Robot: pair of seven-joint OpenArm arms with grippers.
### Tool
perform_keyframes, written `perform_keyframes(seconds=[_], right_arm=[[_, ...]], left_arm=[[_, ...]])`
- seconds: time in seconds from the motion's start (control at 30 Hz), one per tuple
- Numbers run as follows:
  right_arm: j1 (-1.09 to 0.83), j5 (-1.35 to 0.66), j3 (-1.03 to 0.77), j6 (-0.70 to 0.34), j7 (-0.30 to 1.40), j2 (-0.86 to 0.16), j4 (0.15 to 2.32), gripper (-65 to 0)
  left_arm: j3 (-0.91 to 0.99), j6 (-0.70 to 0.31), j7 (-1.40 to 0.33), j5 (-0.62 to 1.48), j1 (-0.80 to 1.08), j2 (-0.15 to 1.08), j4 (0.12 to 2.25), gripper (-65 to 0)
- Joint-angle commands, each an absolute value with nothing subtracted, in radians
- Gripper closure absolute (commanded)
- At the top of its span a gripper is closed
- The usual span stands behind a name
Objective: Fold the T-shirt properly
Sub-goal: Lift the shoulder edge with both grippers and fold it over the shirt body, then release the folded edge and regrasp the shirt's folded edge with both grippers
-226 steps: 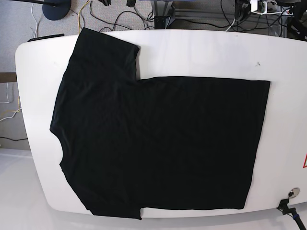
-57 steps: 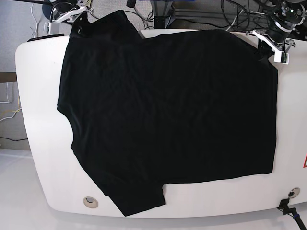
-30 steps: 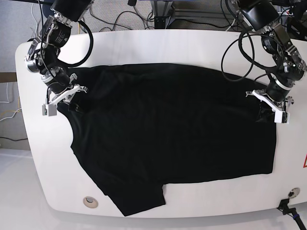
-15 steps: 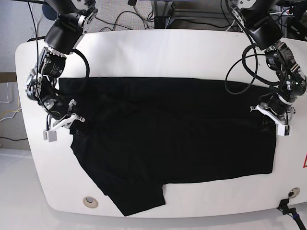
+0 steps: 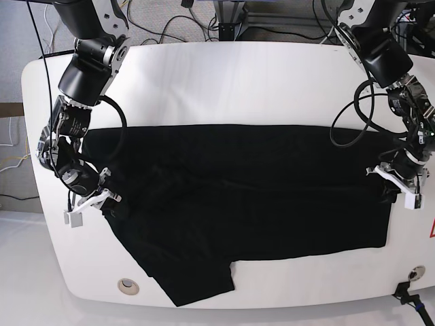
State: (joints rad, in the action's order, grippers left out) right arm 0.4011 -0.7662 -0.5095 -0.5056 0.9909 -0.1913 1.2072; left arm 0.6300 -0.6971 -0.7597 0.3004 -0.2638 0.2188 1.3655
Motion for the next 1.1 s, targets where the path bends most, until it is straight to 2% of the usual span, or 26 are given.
perform_keyframes(seconds=[0.0,0.2,0.23,0.27,0.37,0.4,0.43,0.47,0.57,0.7,0.9,1.07], right_arm=[[0.437,-0.794,-0.510,-0.515,0.969,-0.200,1.224,0.0],[0.467,-0.619,-0.498,-0.515,0.967,-0.145,1.222,0.0],[0.470,-0.576,-0.498,-0.515,0.967,-0.128,1.222,0.0],[0.484,-0.527,-0.498,-0.515,0.967,-0.114,1.222,-2.0],[0.512,-0.364,-0.496,-0.515,0.937,-0.079,1.222,-30.4],[0.521,-0.309,-0.496,-0.515,0.929,-0.074,1.224,-39.7],[0.527,-0.255,-0.496,-0.516,0.928,-0.073,1.227,-47.1],[0.529,-0.211,-0.496,-0.518,0.928,-0.073,1.231,-50.3],[0.507,-0.134,-0.496,-0.526,0.928,-0.110,1.287,-48.9],[0.410,-0.114,-0.495,-0.526,0.928,-0.188,1.391,-48.3],[0.217,-0.120,-0.496,-0.533,0.928,-0.302,1.457,-48.3],[0.131,-0.120,-0.503,-0.598,0.918,-0.305,1.468,-48.3]], left_arm=[[0.634,-0.698,-0.733,0.320,-0.285,0.239,1.385,0.0],[0.634,-0.698,-0.733,0.320,-0.248,0.260,1.383,0.0],[0.634,-0.698,-0.733,0.320,-0.243,0.263,1.383,-6.7],[0.634,-0.698,-0.733,0.320,-0.240,0.277,1.383,-18.5],[0.633,-0.698,-0.730,0.320,-0.248,0.302,1.316,-52.9],[0.627,-0.698,-0.710,0.320,-0.260,0.331,1.293,-61.6],[0.627,-0.698,-0.679,0.320,-0.269,0.351,1.276,-65.0],[0.627,-0.698,-0.641,0.320,-0.274,0.366,1.262,-65.0],[0.625,-0.698,-0.545,0.320,-0.272,0.412,1.253,-65.0],[0.625,-0.698,-0.501,0.320,-0.243,0.440,1.257,-65.0],[0.562,-0.698,-0.386,0.320,-0.030,0.455,1.406,-65.0],[0.564,-0.698,-0.380,0.320,0.102,0.432,1.538,-65.0]])
